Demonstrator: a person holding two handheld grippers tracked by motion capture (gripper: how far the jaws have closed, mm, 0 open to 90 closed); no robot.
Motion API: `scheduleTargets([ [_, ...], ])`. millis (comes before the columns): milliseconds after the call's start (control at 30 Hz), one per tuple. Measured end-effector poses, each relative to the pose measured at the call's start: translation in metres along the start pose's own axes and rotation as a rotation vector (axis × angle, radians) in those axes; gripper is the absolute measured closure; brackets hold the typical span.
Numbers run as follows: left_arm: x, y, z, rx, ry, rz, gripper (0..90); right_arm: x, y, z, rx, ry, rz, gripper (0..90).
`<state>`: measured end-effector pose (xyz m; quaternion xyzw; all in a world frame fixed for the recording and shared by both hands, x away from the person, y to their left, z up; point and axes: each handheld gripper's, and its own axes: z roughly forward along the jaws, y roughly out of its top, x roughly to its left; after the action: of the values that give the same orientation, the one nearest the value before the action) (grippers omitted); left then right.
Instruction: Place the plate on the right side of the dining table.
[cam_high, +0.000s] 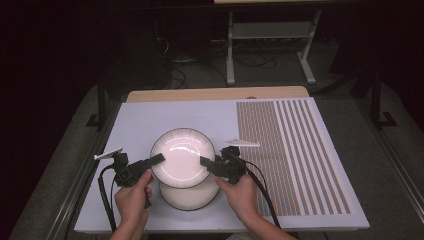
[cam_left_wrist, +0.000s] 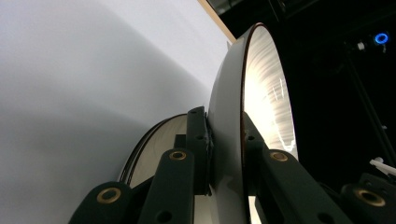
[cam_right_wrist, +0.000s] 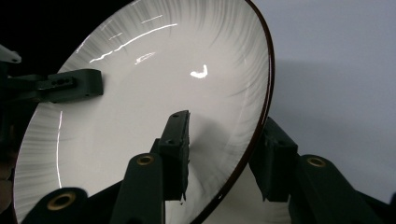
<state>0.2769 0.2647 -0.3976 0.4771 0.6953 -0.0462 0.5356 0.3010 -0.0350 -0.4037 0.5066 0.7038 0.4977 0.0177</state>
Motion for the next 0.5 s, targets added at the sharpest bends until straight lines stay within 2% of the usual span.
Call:
scheduleTargets([
  [167,-0.0023,-0.0012,0.0003,-0.023,0.019,-0.005,79.6,0.0001,0.002,0.0008,0.007,-0.008,0.057,63.5],
  [500,-0.0057,-0.0026,0.0025,-0.033,0.017,-0.023,78.1,0.0005,0.009,-0.0044,-0.036,-0.021,0.092,68.4],
])
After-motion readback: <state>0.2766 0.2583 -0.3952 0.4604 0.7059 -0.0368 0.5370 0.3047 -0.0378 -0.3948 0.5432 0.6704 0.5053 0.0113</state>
